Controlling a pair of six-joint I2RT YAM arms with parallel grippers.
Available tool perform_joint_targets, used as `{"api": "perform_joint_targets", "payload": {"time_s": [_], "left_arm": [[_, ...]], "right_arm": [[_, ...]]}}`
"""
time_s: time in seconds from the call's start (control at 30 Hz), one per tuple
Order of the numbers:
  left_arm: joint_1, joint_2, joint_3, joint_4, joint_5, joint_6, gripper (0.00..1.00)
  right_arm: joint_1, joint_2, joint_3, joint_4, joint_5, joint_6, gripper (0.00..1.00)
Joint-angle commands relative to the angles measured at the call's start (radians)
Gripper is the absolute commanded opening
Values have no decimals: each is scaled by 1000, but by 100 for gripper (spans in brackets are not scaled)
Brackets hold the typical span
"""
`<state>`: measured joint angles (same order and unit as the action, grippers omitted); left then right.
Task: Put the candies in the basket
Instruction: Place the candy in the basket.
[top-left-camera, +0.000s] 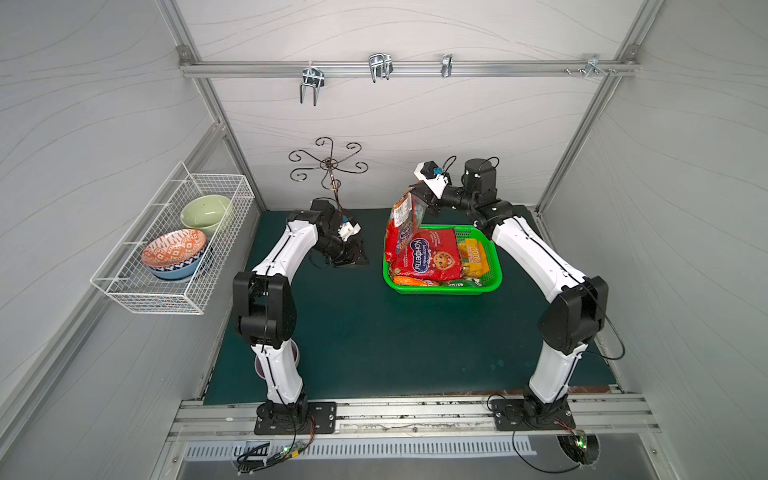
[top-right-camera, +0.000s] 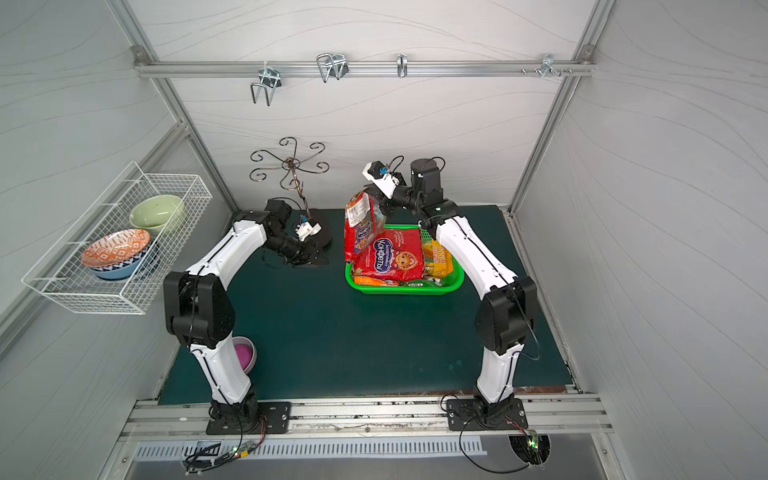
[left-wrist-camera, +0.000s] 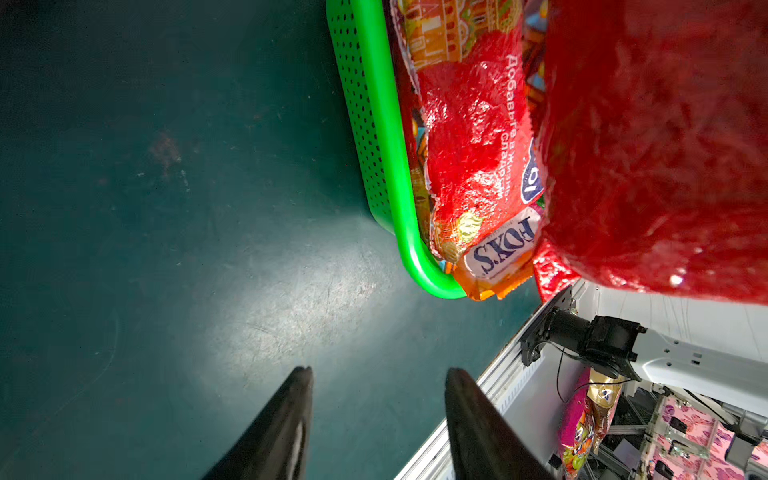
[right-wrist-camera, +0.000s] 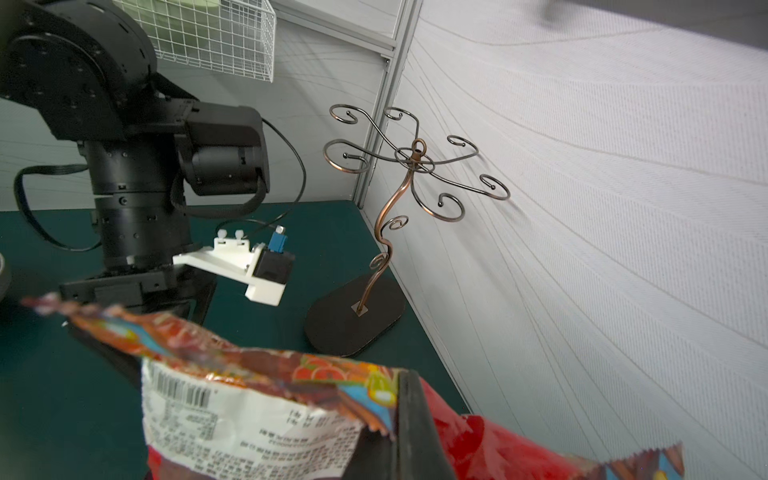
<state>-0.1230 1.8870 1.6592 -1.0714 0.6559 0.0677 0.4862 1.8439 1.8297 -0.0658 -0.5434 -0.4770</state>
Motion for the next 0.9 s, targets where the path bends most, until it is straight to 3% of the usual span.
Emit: {"api": "perform_joint_targets", "payload": {"time_s": [0.0, 0.23, 0.43, 0.6, 0.77, 0.87], "left_arm": [[-5, 13, 63, 11, 33, -24, 55], [-4, 24, 95, 13, 16, -13, 55], [-4, 62, 103, 35, 11, -20, 55], [-17, 115, 132, 36, 79, -14, 54], [-54, 135, 172, 77, 60, -16, 54], [-79, 164, 207, 93, 26, -11, 54]], "right_arm": [[17, -3, 83, 226, -46, 65, 0], [10, -5, 22, 262, -84, 105, 0], [-70, -114, -267, 279, -77, 132, 0], [-191, -208, -508, 290, -79, 162, 0], [-329, -297, -710, 414, -134, 277, 0], [-360, -298, -716, 320, -157, 300, 20]]}}
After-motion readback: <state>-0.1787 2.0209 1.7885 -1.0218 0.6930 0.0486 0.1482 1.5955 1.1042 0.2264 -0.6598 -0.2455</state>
